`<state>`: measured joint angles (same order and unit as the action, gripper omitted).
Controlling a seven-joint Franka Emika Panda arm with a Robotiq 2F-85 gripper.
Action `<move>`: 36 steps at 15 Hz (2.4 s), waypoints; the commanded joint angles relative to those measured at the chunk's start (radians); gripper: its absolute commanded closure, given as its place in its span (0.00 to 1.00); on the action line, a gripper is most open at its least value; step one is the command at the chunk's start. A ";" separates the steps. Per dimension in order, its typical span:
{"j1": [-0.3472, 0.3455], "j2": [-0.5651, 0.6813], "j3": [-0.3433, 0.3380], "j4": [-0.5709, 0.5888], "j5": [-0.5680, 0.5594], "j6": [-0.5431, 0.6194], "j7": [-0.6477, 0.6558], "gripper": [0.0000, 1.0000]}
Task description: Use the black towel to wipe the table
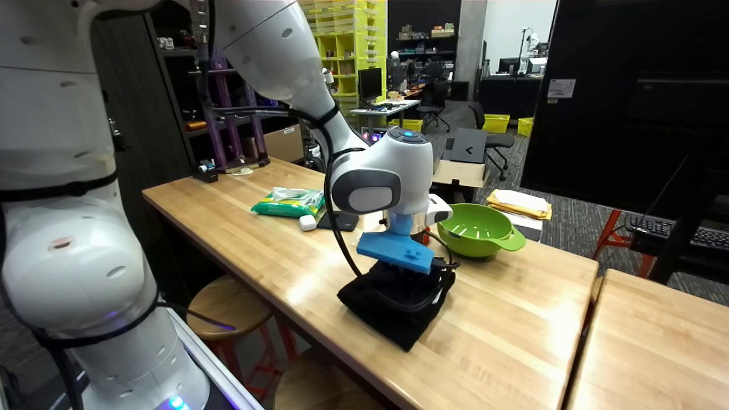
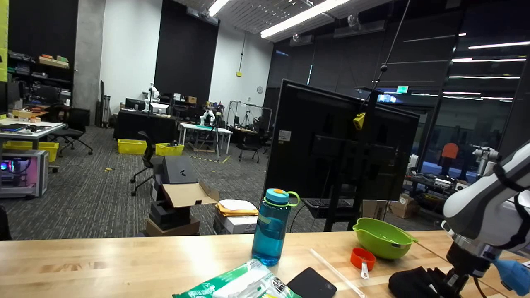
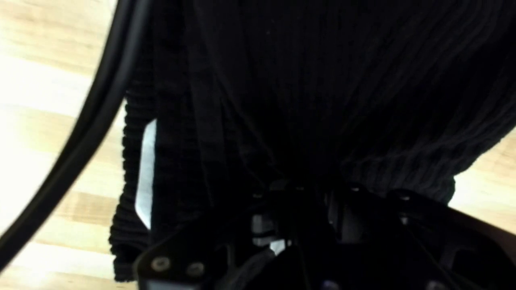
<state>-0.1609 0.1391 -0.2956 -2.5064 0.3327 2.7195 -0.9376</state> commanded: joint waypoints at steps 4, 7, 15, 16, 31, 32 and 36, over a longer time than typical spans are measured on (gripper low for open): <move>0.034 0.047 0.116 -0.001 0.096 -0.022 -0.037 0.97; 0.032 0.049 0.160 -0.030 0.162 -0.010 -0.086 0.97; 0.030 0.045 0.205 -0.031 0.180 -0.019 -0.088 0.97; 0.021 0.039 0.196 -0.035 0.177 -0.019 -0.085 0.97; 0.013 -0.019 0.184 -0.082 0.144 -0.033 -0.062 0.97; 0.019 -0.016 0.193 -0.075 0.145 -0.038 -0.063 0.97; 0.039 -0.013 0.243 -0.055 0.163 -0.099 -0.023 0.97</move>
<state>-0.1442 0.0793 -0.0931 -2.5747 0.4884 2.6694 -1.0042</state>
